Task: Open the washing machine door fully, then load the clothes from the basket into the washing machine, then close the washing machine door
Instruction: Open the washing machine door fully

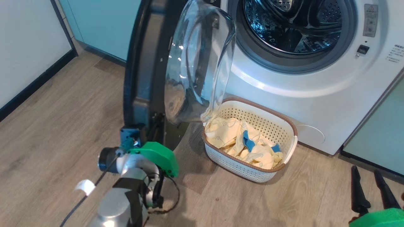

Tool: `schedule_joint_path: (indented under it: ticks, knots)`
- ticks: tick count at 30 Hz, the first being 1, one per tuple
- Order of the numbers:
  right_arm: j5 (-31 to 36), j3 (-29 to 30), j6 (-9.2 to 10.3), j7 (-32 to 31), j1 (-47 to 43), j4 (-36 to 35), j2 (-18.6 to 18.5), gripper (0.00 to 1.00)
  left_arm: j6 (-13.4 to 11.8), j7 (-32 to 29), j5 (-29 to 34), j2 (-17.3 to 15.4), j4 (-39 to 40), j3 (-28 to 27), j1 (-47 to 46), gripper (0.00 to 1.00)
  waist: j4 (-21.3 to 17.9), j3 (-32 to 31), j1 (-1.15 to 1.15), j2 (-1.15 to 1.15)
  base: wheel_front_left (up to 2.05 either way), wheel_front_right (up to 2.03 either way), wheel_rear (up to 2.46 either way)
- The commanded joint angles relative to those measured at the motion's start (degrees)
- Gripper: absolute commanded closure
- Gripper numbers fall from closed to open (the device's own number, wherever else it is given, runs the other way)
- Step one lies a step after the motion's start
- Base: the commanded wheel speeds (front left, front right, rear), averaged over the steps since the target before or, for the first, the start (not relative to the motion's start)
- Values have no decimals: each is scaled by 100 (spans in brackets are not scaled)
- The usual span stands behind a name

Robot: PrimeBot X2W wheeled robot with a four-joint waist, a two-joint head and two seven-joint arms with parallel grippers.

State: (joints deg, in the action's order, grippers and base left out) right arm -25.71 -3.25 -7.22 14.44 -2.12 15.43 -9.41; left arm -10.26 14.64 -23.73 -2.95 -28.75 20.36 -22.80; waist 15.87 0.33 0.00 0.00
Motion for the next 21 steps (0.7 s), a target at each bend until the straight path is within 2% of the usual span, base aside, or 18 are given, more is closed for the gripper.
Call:
schedule_joint_path:
  ticks: [1,14,21]
  knots:
    - [5,-61,-26,56,117,-196,-80,0,-20,36,62,-200,153,-352,-216,100,5,7,0,0,0,0,0]
    - [2,-99,-26,56,138,-201,-53,0,8,36,324,-461,-116,-757,-240,100,20,43,0,0,0,0,0]
    - [6,-112,-26,56,161,-214,-45,0,-39,36,287,-583,-331,-1155,-499,100,43,139,0,0,0,0,0]
